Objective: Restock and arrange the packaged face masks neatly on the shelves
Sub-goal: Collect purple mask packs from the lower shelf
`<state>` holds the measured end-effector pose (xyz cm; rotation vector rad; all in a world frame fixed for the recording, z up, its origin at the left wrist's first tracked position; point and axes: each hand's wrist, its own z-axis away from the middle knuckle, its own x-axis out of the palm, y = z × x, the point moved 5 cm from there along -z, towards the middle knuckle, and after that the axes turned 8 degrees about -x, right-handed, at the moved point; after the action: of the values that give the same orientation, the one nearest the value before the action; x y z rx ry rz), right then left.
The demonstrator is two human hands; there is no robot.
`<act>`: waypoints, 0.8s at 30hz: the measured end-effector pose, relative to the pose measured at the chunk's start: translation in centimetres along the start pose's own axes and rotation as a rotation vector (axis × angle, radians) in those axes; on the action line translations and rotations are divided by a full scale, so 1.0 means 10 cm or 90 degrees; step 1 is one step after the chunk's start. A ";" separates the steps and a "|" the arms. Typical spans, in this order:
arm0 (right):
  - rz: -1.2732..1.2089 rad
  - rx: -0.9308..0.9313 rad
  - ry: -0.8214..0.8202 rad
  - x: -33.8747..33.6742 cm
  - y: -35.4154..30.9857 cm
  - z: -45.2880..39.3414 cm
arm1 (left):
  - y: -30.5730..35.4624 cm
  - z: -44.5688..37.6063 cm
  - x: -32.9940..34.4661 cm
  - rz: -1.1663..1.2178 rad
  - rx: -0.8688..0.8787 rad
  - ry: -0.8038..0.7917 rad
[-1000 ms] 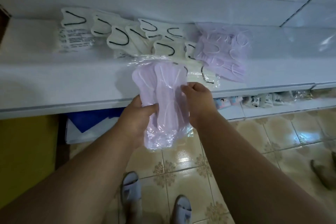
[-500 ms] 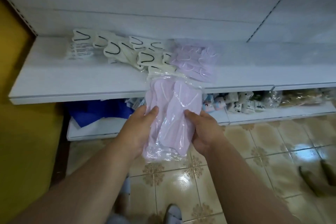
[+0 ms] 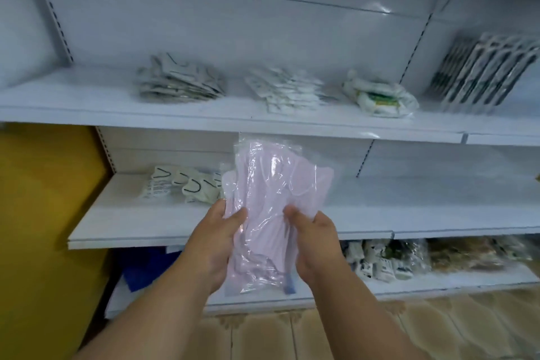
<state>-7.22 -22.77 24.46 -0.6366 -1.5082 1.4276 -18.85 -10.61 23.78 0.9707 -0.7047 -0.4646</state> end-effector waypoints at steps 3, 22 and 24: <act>0.014 -0.059 0.013 0.12 -0.34 0.00 | 0.28 0.15 0.13 0.082 0.005 -0.043; -0.034 -0.372 0.086 1.80 -1.80 0.46 | 2.44 0.81 -0.24 -0.113 0.380 0.080; -0.066 -0.388 0.103 1.92 -2.01 0.45 | 2.67 0.83 -0.19 -0.084 0.396 0.070</act>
<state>-14.96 -12.13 49.37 -0.9936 -1.8190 0.8031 -24.85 -0.96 49.42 1.6226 -0.7006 -0.3044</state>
